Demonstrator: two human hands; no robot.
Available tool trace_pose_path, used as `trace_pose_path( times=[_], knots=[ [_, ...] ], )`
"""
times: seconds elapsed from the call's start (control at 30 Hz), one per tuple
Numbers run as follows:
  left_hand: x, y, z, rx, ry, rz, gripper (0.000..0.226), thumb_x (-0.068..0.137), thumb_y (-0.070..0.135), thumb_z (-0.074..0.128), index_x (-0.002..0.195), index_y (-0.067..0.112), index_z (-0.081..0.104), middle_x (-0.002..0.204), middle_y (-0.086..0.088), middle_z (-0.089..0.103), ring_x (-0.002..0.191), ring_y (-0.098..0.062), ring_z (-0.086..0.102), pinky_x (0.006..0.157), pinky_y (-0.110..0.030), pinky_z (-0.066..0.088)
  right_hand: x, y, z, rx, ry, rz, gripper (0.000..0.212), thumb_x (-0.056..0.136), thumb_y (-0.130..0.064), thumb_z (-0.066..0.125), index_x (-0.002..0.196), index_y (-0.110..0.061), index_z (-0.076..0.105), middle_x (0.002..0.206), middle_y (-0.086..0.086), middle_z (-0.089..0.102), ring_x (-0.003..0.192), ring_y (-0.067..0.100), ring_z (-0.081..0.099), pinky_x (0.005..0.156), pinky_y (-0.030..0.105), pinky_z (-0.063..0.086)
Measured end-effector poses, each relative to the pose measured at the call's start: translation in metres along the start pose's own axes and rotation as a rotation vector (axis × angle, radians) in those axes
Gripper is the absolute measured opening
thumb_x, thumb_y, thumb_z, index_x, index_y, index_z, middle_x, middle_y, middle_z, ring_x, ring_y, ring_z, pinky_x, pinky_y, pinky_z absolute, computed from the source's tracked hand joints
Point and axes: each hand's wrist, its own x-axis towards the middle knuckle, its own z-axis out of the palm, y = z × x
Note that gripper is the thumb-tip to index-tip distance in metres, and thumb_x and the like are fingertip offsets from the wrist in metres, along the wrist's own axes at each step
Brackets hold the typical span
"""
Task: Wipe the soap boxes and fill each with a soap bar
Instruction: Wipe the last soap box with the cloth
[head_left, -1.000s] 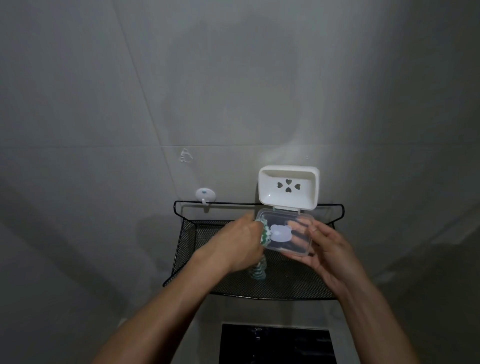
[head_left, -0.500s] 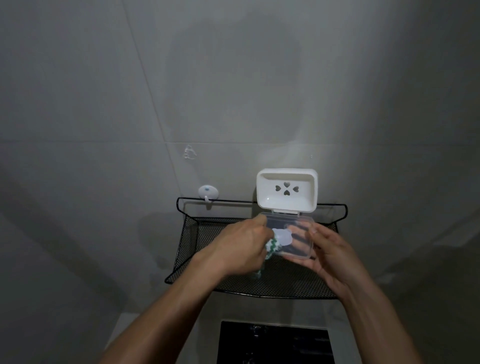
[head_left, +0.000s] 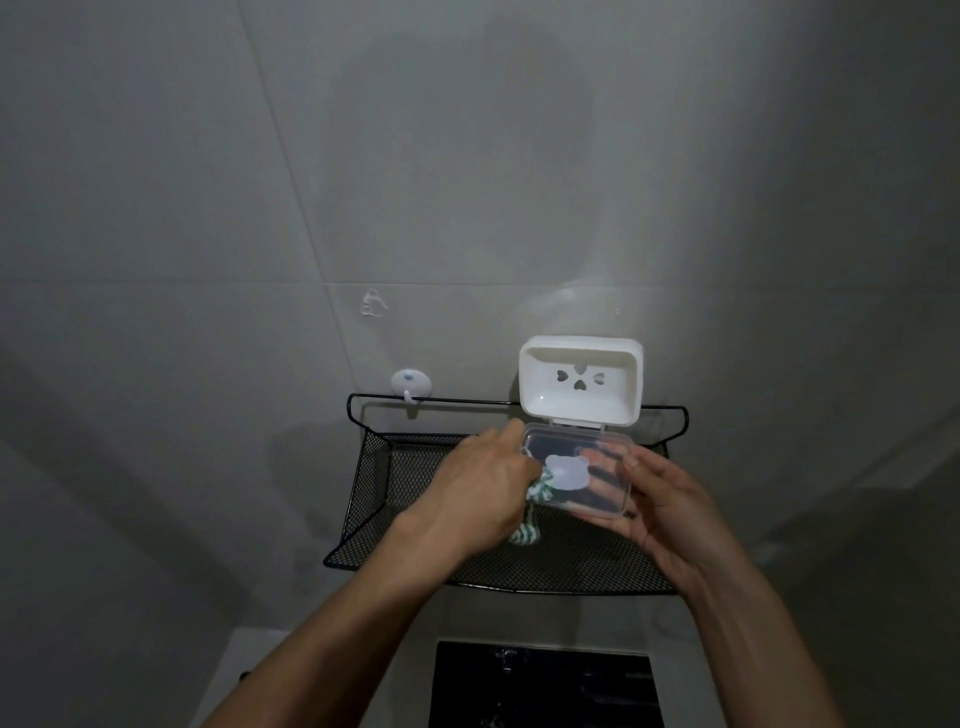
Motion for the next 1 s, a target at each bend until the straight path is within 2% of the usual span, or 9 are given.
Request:
trace_pose_path(
  times=[0.17, 0.33, 0.47, 0.57, 0.67, 0.77, 0.87, 0.97, 1.0],
  knots=[
    [-0.004, 0.002, 0.009, -0.036, 0.158, -0.174, 0.013, 0.098, 0.02, 0.055, 0.106, 0.013, 0.063, 0.098, 0.004, 0.035, 0.085, -0.011, 0.047, 0.081, -0.029, 0.052, 0.002, 0.001, -0.003, 0.02, 0.04, 0.003, 0.026, 0.103, -0.01, 0.046, 0.122, 0.001, 0.06, 0.116, 0.021, 0.072, 0.103, 0.037, 0.072, 0.07, 0.048, 0.063],
    [-0.009, -0.018, 0.015, -0.087, 0.285, -0.319, 0.013, 0.093, 0.011, 0.058, 0.104, 0.008, 0.065, 0.1, 0.004, 0.035, 0.078, -0.011, 0.048, 0.074, -0.022, 0.048, 0.003, -0.003, -0.013, 0.059, 0.067, -0.013, 0.028, 0.105, -0.011, 0.045, 0.124, 0.0, 0.06, 0.118, 0.02, 0.072, 0.106, 0.036, 0.072, 0.073, 0.05, 0.062],
    [-0.015, -0.031, 0.041, 0.003, 0.063, -0.403, 0.023, 0.089, 0.021, 0.067, 0.111, 0.014, 0.065, 0.105, 0.0, 0.051, 0.089, -0.018, 0.057, 0.078, -0.034, 0.054, 0.002, -0.005, -0.013, 0.068, 0.054, -0.025, 0.03, 0.103, -0.013, 0.047, 0.127, 0.0, 0.06, 0.121, 0.019, 0.071, 0.109, 0.037, 0.07, 0.078, 0.053, 0.061],
    [-0.022, -0.035, 0.058, -0.02, -0.133, -0.425, 0.028, 0.083, 0.026, 0.073, 0.109, 0.021, 0.064, 0.106, 0.0, 0.063, 0.095, -0.021, 0.062, 0.075, -0.034, 0.053, 0.001, -0.005, -0.011, 0.055, 0.053, -0.029, 0.031, 0.099, -0.014, 0.051, 0.126, -0.002, 0.062, 0.12, 0.016, 0.072, 0.109, 0.034, 0.071, 0.076, 0.047, 0.063],
    [-0.027, -0.036, 0.066, -0.069, -0.177, -0.421, 0.021, 0.085, 0.019, 0.062, 0.106, 0.022, 0.061, 0.103, -0.005, 0.069, 0.096, -0.025, 0.064, 0.068, -0.031, 0.043, 0.0, -0.006, -0.01, 0.053, 0.053, -0.033, 0.035, 0.093, -0.017, 0.056, 0.125, -0.003, 0.063, 0.12, 0.014, 0.073, 0.109, 0.03, 0.071, 0.077, 0.042, 0.063],
    [-0.027, -0.037, 0.068, -0.079, -0.127, -0.42, 0.028, 0.086, 0.023, 0.064, 0.114, 0.023, 0.06, 0.112, -0.001, 0.064, 0.104, -0.022, 0.055, 0.083, -0.032, 0.043, 0.0, -0.005, -0.007, 0.084, 0.026, -0.044, 0.043, 0.083, -0.018, 0.063, 0.123, -0.003, 0.063, 0.12, 0.015, 0.073, 0.108, 0.028, 0.072, 0.082, 0.039, 0.063],
    [-0.025, -0.026, 0.055, -0.29, 0.004, -0.467, 0.029, 0.089, 0.029, 0.067, 0.117, 0.027, 0.06, 0.115, 0.008, 0.056, 0.107, -0.012, 0.048, 0.094, -0.029, 0.041, 0.0, -0.002, -0.002, 0.069, -0.014, -0.049, 0.054, 0.071, -0.018, 0.074, 0.122, -0.004, 0.064, 0.119, 0.015, 0.073, 0.109, 0.028, 0.071, 0.089, 0.04, 0.06],
    [-0.023, -0.01, 0.037, -0.738, 0.087, -0.512, 0.027, 0.085, 0.025, 0.074, 0.11, 0.021, 0.066, 0.108, 0.004, 0.062, 0.099, -0.013, 0.058, 0.079, -0.016, 0.05, 0.002, 0.004, 0.003, 0.052, -0.048, -0.07, 0.049, 0.073, -0.014, 0.075, 0.12, -0.003, 0.065, 0.12, 0.015, 0.073, 0.109, 0.026, 0.071, 0.082, 0.034, 0.062],
    [-0.023, -0.005, 0.033, -0.893, 0.08, -0.517, 0.026, 0.083, 0.022, 0.076, 0.108, 0.018, 0.067, 0.104, 0.0, 0.066, 0.097, -0.016, 0.062, 0.078, -0.017, 0.053, 0.002, 0.006, 0.004, 0.062, -0.053, -0.073, 0.046, 0.075, -0.011, 0.073, 0.119, -0.003, 0.064, 0.12, 0.015, 0.072, 0.109, 0.025, 0.072, 0.081, 0.032, 0.062]
  ],
)
